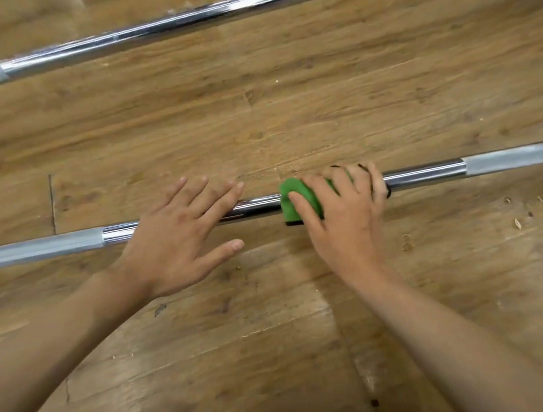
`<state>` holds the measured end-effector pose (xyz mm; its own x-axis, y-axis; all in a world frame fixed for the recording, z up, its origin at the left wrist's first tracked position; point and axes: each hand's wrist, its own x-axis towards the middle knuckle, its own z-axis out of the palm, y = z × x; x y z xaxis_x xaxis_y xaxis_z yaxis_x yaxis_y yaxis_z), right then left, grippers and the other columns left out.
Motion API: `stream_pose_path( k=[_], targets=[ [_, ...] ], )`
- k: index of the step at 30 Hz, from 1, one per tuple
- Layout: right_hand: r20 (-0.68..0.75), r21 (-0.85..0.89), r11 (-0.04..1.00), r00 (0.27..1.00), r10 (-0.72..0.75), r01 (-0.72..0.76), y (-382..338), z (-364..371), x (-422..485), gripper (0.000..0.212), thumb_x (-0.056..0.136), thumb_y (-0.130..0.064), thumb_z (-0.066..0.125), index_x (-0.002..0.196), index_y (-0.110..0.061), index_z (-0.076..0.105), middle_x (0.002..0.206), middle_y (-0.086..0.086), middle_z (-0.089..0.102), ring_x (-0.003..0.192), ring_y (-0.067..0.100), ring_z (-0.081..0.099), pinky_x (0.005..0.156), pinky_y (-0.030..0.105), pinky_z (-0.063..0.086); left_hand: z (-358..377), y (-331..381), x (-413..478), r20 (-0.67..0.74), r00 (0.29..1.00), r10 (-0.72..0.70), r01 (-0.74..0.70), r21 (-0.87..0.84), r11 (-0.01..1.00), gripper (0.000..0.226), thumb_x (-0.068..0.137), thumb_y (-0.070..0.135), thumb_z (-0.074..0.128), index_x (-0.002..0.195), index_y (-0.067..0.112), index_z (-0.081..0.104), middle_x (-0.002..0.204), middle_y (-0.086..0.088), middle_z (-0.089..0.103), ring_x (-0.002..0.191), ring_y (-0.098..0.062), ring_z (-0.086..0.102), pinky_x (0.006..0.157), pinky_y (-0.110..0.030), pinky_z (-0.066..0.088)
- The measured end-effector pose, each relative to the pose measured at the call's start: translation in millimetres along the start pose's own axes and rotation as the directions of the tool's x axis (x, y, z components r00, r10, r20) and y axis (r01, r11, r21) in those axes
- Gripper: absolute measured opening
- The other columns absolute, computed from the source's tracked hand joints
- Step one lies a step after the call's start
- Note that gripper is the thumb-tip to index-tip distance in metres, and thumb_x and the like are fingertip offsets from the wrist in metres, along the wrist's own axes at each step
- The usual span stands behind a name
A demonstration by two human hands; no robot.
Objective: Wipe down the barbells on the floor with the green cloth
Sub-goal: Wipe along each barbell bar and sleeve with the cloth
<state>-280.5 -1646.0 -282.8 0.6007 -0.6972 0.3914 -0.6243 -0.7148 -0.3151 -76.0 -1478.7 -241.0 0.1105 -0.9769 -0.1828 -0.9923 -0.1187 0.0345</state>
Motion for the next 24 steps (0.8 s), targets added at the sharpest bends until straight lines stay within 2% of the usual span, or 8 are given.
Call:
stream_pose_path(
  k=[4, 7, 9, 11, 15, 18, 21, 24],
  targets=[
    [-0.085, -0.104, 0.960, 0.964, 0.253, -0.261, 79, -32, 4, 0.034, 0.100, -0.040, 0.051, 0.105, -0.013, 0.072, 0.112, 0.011, 0.067, 0.124, 0.033, 0.050, 0.119, 0.063, 0.023, 7, 5, -11, -0.003, 1.000, 0.008, -0.008, -0.041, 0.999, 0.081, 0.103, 0.073, 0.021, 0.165, 0.021, 0.029, 0.159, -0.005, 0.048, 0.149, -0.036, 0.042, 0.126, -0.050, 0.025],
    [-0.140, -0.097, 0.887, 0.889, 0.437, -0.452, 57, -28, -1, 0.030, 0.095, -0.034, 0.054, 0.099, -0.011, 0.073, 0.116, 0.011, 0.068, 0.133, 0.035, 0.048, 0.120, 0.064, 0.021, 9, 14, -19, 0.011, 1.000, 0.005, -0.005, -0.029, 1.000, 0.084, 0.102, 0.075, 0.022, 0.164, 0.019, 0.031, 0.162, -0.006, 0.046, 0.150, -0.037, 0.041, 0.124, -0.055, 0.029],
    [-0.117, -0.089, 0.927, 0.928, 0.353, -0.364, 4, -16, -16, 0.030, 0.096, -0.036, 0.056, 0.101, -0.013, 0.075, 0.115, 0.009, 0.069, 0.133, 0.036, 0.049, 0.121, 0.063, 0.020, 7, 19, -25, 0.037, 0.999, 0.013, -0.012, -0.022, 1.000, 0.084, 0.102, 0.075, 0.021, 0.165, 0.019, 0.029, 0.164, -0.006, 0.043, 0.150, -0.038, 0.041, 0.124, -0.056, 0.030],
    [-0.004, -0.044, 0.987, 0.988, 0.153, -0.153, -40, -10, -34, 0.036, 0.099, -0.046, 0.055, 0.107, -0.018, 0.076, 0.113, 0.005, 0.069, 0.130, 0.035, 0.052, 0.122, 0.061, 0.019, 6, 22, -30, 0.049, 0.998, 0.038, -0.037, -0.017, 0.999, 0.084, 0.103, 0.074, 0.020, 0.165, 0.018, 0.028, 0.166, -0.007, 0.039, 0.152, -0.037, 0.037, 0.125, -0.055, 0.026],
    [0.065, -0.027, 1.000, 0.998, -0.004, 0.006, -24, -23, -46, 0.043, 0.100, -0.059, 0.053, 0.110, -0.023, 0.076, 0.114, 0.000, 0.070, 0.121, 0.031, 0.059, 0.121, 0.056, 0.025, 13, 28, -46, 0.010, 0.996, 0.094, -0.093, -0.069, 0.993, 0.082, 0.105, 0.071, 0.020, 0.166, 0.017, 0.024, 0.171, -0.005, 0.028, 0.157, -0.033, 0.028, 0.127, -0.051, 0.021],
    [-0.072, -0.083, 0.978, 0.980, 0.187, -0.193, 28, -40, -52, 0.055, 0.097, -0.066, 0.051, 0.104, -0.019, 0.077, 0.116, 0.001, 0.070, 0.125, 0.030, 0.056, 0.118, 0.061, 0.026, 14, 29, -55, -0.007, 0.990, 0.141, -0.140, -0.200, 0.970, 0.076, 0.107, 0.067, 0.022, 0.167, 0.021, 0.020, 0.173, -0.003, 0.024, 0.159, -0.027, 0.024, 0.126, -0.045, 0.021],
    [-0.142, -0.084, 0.895, 0.894, 0.425, -0.439, 28, -40, -53, 0.062, 0.094, -0.071, 0.054, 0.094, -0.013, 0.076, 0.115, 0.005, 0.070, 0.131, 0.033, 0.052, 0.120, 0.064, 0.021, 10, 22, -62, 0.015, 0.976, 0.216, -0.210, -0.180, 0.961, 0.075, 0.107, 0.065, 0.024, 0.168, 0.021, 0.019, 0.173, -0.006, 0.023, 0.160, -0.028, 0.021, 0.126, -0.045, 0.020],
    [-0.092, -0.076, 0.912, 0.914, 0.396, -0.402, -34, -32, -66, 0.041, 0.091, -0.054, 0.064, 0.093, -0.015, 0.077, 0.111, 0.006, 0.070, 0.130, 0.035, 0.053, 0.122, 0.063, 0.018, 10, 16, -70, 0.050, 0.960, 0.276, -0.272, -0.078, 0.959, 0.075, 0.107, 0.064, 0.024, 0.168, 0.020, 0.020, 0.173, -0.010, 0.021, 0.160, -0.031, 0.018, 0.127, -0.051, 0.019]
  ],
)
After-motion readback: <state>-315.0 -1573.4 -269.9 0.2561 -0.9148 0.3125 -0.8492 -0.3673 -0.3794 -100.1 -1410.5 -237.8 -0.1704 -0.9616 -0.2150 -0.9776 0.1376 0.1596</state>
